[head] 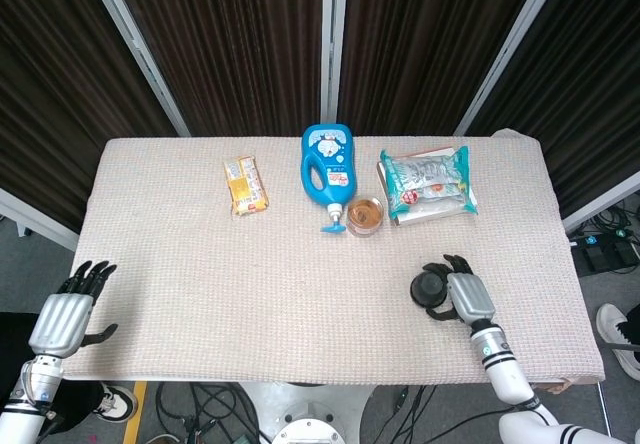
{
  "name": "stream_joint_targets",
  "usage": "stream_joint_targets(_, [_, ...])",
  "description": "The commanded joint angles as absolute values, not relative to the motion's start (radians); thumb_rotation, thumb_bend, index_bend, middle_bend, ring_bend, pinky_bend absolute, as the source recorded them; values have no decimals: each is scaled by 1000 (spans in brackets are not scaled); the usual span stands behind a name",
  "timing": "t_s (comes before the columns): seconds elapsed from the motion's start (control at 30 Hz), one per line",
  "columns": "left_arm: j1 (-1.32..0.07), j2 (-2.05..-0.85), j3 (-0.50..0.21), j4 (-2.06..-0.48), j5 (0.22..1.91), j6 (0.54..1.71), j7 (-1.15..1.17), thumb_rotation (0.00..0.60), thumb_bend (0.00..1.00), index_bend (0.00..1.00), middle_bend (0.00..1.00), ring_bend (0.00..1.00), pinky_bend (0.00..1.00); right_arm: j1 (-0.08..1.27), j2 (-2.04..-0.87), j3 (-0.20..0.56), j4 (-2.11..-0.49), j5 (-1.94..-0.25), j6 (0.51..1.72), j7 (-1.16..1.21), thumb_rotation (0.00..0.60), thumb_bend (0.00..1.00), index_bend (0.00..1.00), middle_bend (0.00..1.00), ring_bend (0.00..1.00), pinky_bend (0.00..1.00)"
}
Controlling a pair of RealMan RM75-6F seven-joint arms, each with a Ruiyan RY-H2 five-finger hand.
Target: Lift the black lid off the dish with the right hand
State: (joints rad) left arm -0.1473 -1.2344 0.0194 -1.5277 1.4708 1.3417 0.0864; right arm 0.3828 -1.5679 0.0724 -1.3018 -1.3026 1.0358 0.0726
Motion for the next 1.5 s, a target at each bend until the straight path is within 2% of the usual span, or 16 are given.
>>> stream_joint_targets(0.03, [-148,-1234,19,-1528,1471,1342,87,600,174,92,66,0,209,384,-1556,66,-1314,-1307,1030,65,600,0,132,321,3,0])
stream_joint_targets(0.47, [-148,-1232,18,-1533,1473,1343,89,600,174,91,66,0,209,366,-1524,68,-1353,-1330,1076,63,600,0,118,303,0,0])
stream_joint_targets(0.63, [-148,-1232,18,-1532,1473,1342,88,600,174,92,66,0,209,377,-1505,55,-1366,-1329,1035,50,600,0,54,207,0,0])
stream_joint_targets(0.83, [-146,-1229,17,-1532,1474,1346,85,600,174,92,66,0,209,378,-1501,56,-1381,-1325,1036,28,600,0,22,130,0,0])
stream_joint_targets(1.23, [-147,-1230,17,-1531,1478,1346,80,600,174,92,66,0,209,360,-1477,65,-1428,-1314,1082,-23,600,0,20,228,0,0])
stream_joint_targets(1.5, [-146,-1230,17,-1531,1476,1346,81,600,174,92,66,0,209,357,-1502,79,-1415,-1308,1102,-23,600,8,20,311,0,0])
